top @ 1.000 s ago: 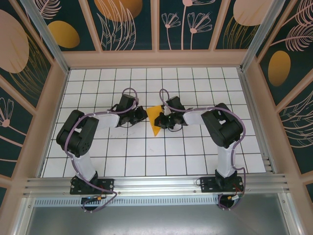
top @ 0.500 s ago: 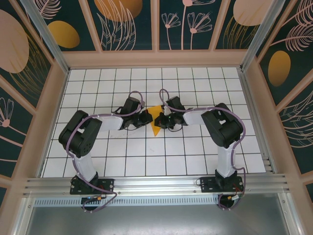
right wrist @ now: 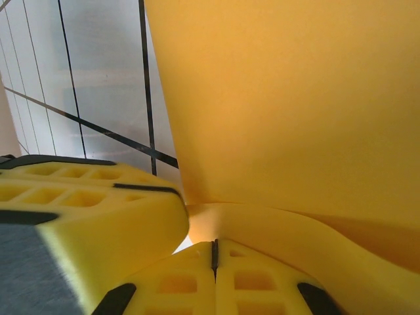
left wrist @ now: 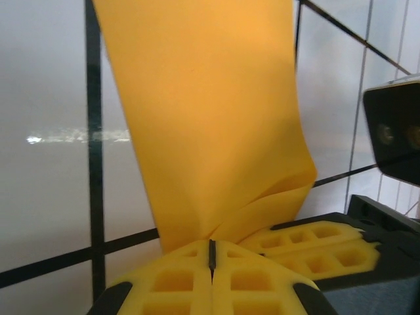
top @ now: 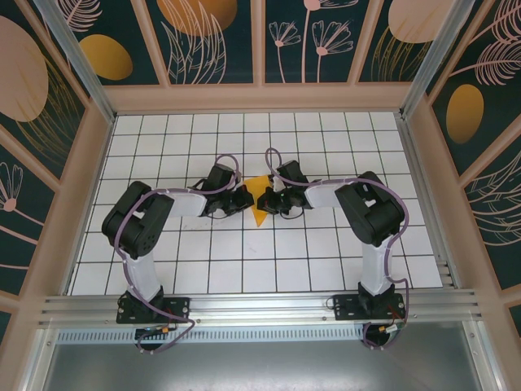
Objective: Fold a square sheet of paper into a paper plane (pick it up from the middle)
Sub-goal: Third fold the triangle at the center of the table.
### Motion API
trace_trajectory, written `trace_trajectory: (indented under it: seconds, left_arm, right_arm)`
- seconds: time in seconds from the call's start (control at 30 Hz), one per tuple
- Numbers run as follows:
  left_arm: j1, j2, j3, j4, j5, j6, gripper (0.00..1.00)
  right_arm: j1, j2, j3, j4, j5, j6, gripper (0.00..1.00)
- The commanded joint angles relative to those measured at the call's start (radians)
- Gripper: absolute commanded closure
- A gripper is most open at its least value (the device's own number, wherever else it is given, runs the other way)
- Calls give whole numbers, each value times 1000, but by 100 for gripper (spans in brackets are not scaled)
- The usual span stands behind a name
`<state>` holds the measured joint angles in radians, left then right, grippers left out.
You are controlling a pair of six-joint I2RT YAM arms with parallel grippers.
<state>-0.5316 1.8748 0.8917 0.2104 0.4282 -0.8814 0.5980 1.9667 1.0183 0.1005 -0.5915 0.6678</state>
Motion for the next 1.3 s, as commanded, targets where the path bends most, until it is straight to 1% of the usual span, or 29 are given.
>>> trace_trajectory:
  seconds: [0.0, 0.13, 0.23, 0.3, 0.37, 0.53, 0.73, 0.9, 1.27]
  left_arm:
    - [-4, 27, 14, -35, -31, 0, 100]
    - [-7, 38, 25, -74, -60, 20, 100]
    - [-8, 43, 31, -106, -89, 42, 100]
    - [-13, 48, 29, -121, -102, 55, 100]
    - [-16, 53, 21, -129, -113, 65, 100]
    - [-23, 67, 3, -126, -126, 69, 100]
    - [-27, 63, -6, -123, -144, 67, 100]
    - [-31, 64, -8, -123, -156, 62, 100]
    - [-33, 58, -18, -126, -196, 43, 100]
  right_arm:
    - [-10, 25, -17, -55, 38, 2, 100]
    - [-10, 17, -12, -41, 19, 4, 100]
    - [-16, -16, -20, 5, -13, 11, 100]
    - [-23, -55, -42, 57, -56, 14, 100]
    - [-31, -94, -81, 118, -128, 4, 100]
    - [-31, -138, -152, 130, -200, -31, 100]
    - [0, -177, -190, 111, -196, -41, 100]
    - [25, -149, -180, 84, -169, -47, 100]
    - [39, -102, -178, 53, -150, -64, 100]
